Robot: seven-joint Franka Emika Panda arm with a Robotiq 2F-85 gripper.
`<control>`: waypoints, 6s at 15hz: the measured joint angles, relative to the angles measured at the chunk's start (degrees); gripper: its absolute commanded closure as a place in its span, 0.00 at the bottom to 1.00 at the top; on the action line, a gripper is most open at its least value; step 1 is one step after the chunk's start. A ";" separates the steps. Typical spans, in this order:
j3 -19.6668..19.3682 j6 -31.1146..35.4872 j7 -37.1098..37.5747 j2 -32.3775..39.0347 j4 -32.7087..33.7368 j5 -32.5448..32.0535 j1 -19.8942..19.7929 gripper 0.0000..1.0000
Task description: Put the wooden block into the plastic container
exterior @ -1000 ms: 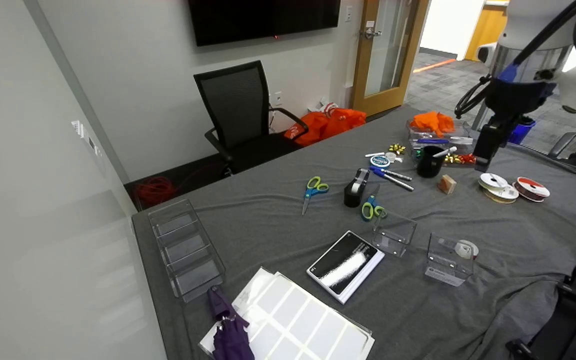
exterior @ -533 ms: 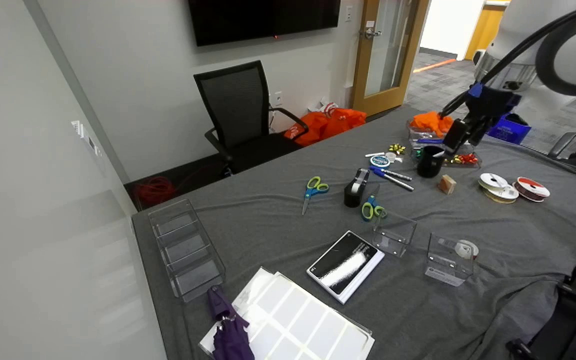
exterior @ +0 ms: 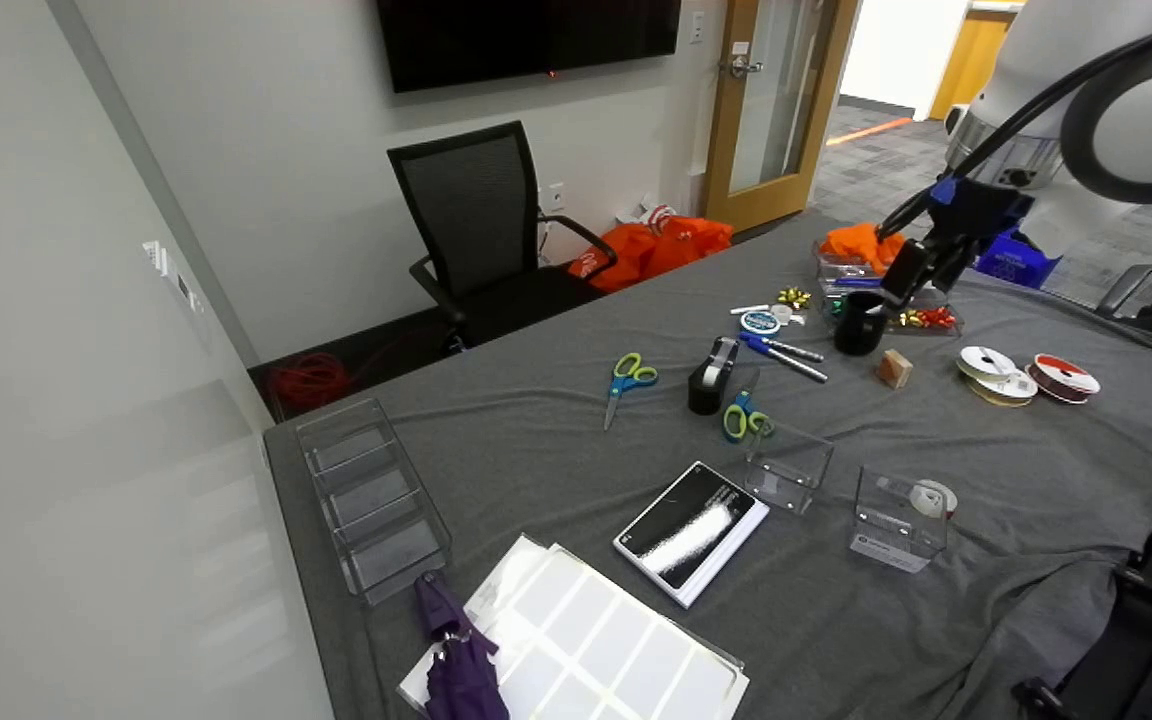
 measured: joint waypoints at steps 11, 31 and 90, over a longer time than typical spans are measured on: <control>-4.01 3.46 -6.15 2.42 0.03 8.59 -0.38 0.00; -6.30 22.91 -35.00 25.54 6.66 34.14 -10.78 0.00; -5.79 38.94 -14.86 47.33 17.30 17.60 -15.55 0.00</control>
